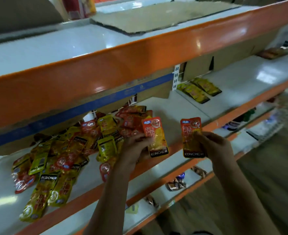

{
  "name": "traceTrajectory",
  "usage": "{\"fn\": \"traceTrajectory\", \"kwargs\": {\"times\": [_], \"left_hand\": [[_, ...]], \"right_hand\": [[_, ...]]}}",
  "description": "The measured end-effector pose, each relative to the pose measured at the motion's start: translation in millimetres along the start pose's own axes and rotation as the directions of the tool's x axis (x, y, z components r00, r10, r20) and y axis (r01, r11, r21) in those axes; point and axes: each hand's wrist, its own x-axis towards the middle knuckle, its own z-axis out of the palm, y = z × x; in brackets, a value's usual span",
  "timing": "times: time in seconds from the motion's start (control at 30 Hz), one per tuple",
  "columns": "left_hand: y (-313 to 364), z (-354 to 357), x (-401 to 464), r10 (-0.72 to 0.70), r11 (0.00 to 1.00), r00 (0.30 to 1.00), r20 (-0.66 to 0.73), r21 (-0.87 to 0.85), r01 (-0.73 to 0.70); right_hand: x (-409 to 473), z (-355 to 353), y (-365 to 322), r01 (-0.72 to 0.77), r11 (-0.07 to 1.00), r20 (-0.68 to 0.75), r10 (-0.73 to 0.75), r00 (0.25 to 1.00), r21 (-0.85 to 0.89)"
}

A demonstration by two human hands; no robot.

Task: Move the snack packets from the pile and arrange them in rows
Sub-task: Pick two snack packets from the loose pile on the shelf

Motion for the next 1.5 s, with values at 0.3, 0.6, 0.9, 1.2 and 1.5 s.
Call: {"fn": "traceTrajectory", "kwargs": {"times": [0.3,0.6,0.9,1.2,1.5], "left_hand": [[-6,140,24,-0.064,0.998,0.983,0.173,-0.003,0.066],[-18,275,38,-0.122,0.992,0.960,0.251,0.004,0.125],[-12,376,72,-0.128,0.992,0.922,0.364,0.064,0.113],[9,494,159,-0.158,0.987,0.890,0.427,0.092,0.131],[28,604,241,-0.194,0.977,0.823,0.534,0.177,0.116]], "right_hand": [[44,-125,-14,0.001,1.000,-0.103,-0.001,0.995,0.006],[80,-246,-24,0.028,1.000,-0.205,-0.030,0.978,-0.010],[117,-326,-18,-0.025,0.999,-0.400,0.034,0.916,0.029],[199,-385,-31,-0.010,0.998,-0.512,0.038,0.858,0.057],[276,-440,-58,0.001,0.997,-0.605,0.047,0.795,0.079]]}}
